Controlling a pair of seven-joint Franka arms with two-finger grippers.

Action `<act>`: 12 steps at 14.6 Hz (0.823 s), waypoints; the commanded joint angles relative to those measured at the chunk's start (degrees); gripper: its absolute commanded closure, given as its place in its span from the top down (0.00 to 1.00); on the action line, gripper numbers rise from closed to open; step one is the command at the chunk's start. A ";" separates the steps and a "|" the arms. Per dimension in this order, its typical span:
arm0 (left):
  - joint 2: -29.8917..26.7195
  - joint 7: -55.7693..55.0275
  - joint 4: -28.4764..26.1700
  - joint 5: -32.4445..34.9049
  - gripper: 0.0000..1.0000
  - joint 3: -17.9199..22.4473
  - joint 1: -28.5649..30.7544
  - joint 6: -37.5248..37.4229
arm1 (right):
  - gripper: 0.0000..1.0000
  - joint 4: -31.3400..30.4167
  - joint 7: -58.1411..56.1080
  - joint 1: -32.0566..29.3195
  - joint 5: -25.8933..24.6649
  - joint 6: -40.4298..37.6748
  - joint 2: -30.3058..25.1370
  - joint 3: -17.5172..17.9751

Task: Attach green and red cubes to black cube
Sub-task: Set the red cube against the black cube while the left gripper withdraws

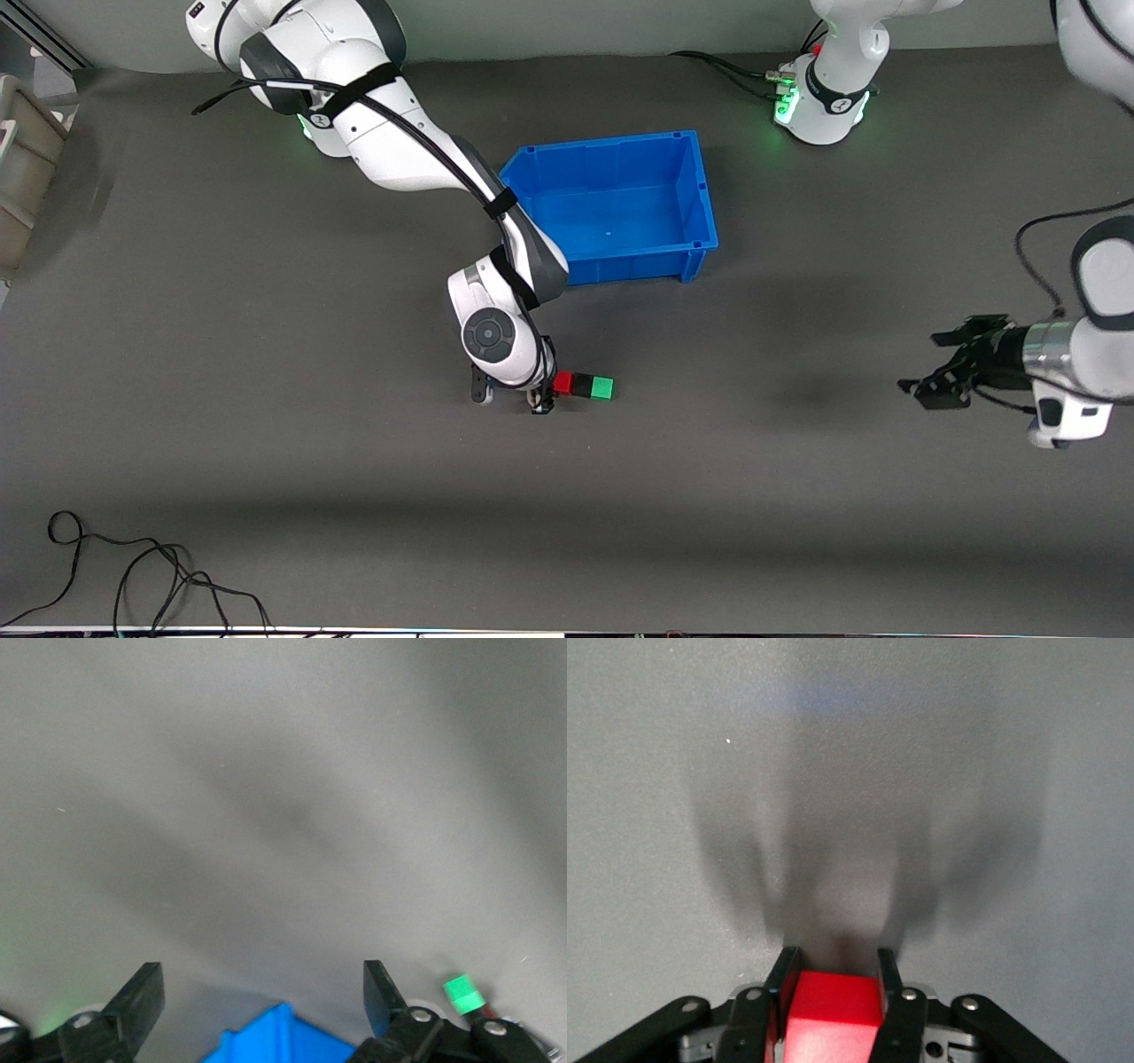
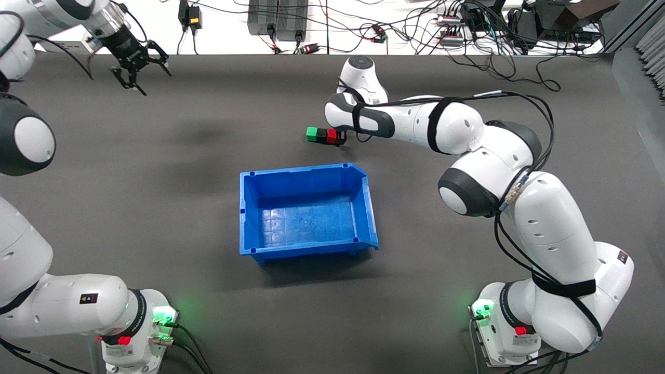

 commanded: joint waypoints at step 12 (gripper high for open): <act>-17.58 36.28 -2.99 13.47 1.00 -1.11 -3.05 -4.86 | 0.78 7.73 -9.76 -5.77 0.28 -10.22 -4.44 -0.35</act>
